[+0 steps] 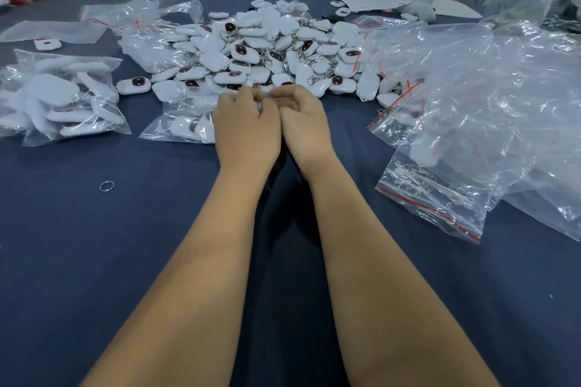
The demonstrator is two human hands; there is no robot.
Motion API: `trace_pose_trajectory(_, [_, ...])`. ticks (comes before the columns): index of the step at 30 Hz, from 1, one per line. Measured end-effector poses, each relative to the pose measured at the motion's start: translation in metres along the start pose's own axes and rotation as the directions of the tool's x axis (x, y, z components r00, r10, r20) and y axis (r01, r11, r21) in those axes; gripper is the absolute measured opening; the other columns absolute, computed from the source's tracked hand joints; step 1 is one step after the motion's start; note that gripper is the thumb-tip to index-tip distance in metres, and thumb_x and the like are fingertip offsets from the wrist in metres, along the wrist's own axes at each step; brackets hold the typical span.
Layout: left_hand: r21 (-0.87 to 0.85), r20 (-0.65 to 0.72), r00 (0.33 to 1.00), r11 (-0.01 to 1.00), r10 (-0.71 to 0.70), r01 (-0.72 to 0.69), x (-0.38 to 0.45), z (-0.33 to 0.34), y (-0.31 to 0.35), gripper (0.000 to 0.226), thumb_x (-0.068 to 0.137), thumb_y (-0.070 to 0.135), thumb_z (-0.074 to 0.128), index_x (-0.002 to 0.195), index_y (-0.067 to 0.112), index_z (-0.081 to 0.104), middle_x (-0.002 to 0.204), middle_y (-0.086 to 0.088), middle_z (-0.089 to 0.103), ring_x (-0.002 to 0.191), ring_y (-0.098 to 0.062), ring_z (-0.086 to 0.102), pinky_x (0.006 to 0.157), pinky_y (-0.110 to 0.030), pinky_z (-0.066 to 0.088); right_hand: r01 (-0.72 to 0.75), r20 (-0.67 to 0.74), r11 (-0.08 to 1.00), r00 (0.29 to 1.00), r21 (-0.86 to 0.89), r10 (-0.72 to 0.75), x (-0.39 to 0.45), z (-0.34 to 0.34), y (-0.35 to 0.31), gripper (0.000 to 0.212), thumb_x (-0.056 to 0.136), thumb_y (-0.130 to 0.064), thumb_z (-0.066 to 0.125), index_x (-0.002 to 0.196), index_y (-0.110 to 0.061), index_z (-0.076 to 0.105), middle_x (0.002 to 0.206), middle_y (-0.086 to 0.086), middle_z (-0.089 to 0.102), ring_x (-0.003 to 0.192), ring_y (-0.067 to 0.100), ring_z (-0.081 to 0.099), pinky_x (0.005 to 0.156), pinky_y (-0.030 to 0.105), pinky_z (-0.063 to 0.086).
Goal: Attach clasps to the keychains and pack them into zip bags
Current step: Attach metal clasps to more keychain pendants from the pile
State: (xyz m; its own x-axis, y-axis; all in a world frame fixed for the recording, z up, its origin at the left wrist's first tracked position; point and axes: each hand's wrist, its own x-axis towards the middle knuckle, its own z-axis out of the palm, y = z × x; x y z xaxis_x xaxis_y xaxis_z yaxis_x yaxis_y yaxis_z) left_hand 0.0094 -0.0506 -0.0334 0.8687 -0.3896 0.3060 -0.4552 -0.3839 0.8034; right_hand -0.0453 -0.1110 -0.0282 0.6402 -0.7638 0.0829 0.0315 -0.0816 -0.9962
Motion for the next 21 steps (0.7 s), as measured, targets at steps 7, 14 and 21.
trace_pose_trajectory(7, [0.242, -0.079, 0.995, 0.970, 0.056, -0.035, 0.000, -0.003, -0.004, 0.032, 0.084, 0.018, 0.054, 0.116, 0.015, 0.062, 0.153, -0.014, 0.024, 0.141, -0.033, 0.020, 0.113, -0.046, 0.021, -0.018, -0.209, 0.777, 0.967, -0.629, -0.146, 0.012, -0.029, 0.006, 0.048, 0.087, -0.013, 0.046, 0.134, -0.023, 0.053, 0.134, 0.004, 0.052, 0.125, 0.025, 0.041, 0.105, 0.038, 0.030])
trace_pose_trajectory(14, [-0.443, 0.083, 0.939, 0.856, 0.335, -0.267, -0.019, 0.007, 0.017, 0.034, 0.083, -0.003, 0.046, 0.096, 0.025, 0.060, 0.116, 0.007, 0.048, 0.105, 0.006, 0.049, 0.087, -0.011, 0.042, -0.092, -0.081, 0.582, 0.996, -0.808, 0.045, 0.029, -0.029, 0.010, 0.062, 0.096, -0.037, 0.037, 0.154, -0.039, 0.014, 0.149, 0.001, 0.037, 0.138, 0.026, 0.023, 0.106, 0.043, 0.021])
trace_pose_trajectory(21, [-0.573, 0.281, 0.960, 0.799, -0.018, 0.183, -0.007, 0.014, 0.009, 0.020, 0.095, 0.014, 0.050, 0.107, 0.029, 0.054, 0.113, 0.012, 0.055, 0.097, 0.001, 0.052, 0.087, -0.015, 0.040, -0.110, -0.124, 0.660, 0.992, -0.744, 0.026, 0.027, -0.027, 0.009, 0.059, 0.095, -0.031, 0.037, 0.153, -0.031, 0.027, 0.151, -0.006, 0.039, 0.139, 0.021, 0.022, 0.107, 0.039, 0.017])
